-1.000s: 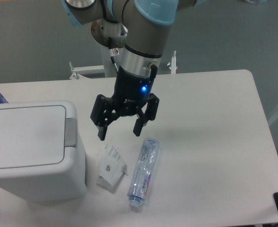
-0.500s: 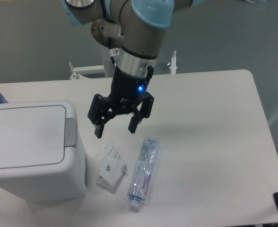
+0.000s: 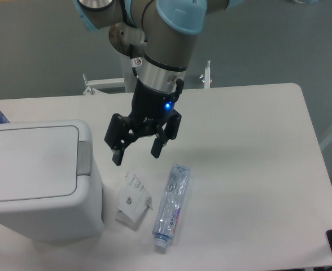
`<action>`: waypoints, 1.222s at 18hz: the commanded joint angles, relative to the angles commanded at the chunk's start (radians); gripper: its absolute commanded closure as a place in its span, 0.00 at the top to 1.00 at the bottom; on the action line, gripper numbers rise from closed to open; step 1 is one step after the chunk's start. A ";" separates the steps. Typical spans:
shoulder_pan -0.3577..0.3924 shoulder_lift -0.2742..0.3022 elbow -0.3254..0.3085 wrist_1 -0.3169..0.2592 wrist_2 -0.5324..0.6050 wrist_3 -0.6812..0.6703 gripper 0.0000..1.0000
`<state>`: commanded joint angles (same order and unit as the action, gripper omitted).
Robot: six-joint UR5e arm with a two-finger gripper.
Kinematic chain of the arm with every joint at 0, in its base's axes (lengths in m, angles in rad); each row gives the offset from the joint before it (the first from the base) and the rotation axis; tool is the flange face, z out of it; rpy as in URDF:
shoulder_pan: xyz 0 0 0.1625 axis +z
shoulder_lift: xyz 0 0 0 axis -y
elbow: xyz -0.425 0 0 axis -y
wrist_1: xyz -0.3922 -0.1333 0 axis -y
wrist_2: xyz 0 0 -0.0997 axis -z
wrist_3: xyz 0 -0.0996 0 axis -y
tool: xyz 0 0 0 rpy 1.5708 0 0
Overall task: Open the trash can
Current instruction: 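Lower the gripper over the grey button on the trash can lid, then press the gripper down on the grey lid button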
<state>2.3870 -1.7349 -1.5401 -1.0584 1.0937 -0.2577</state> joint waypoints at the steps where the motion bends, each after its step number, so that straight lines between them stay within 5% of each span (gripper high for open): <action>1: -0.006 -0.002 -0.002 0.000 0.002 0.001 1.00; 22: -0.038 0.000 -0.028 0.003 0.006 0.002 1.00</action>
<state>2.3485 -1.7349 -1.5677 -1.0554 1.0999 -0.2562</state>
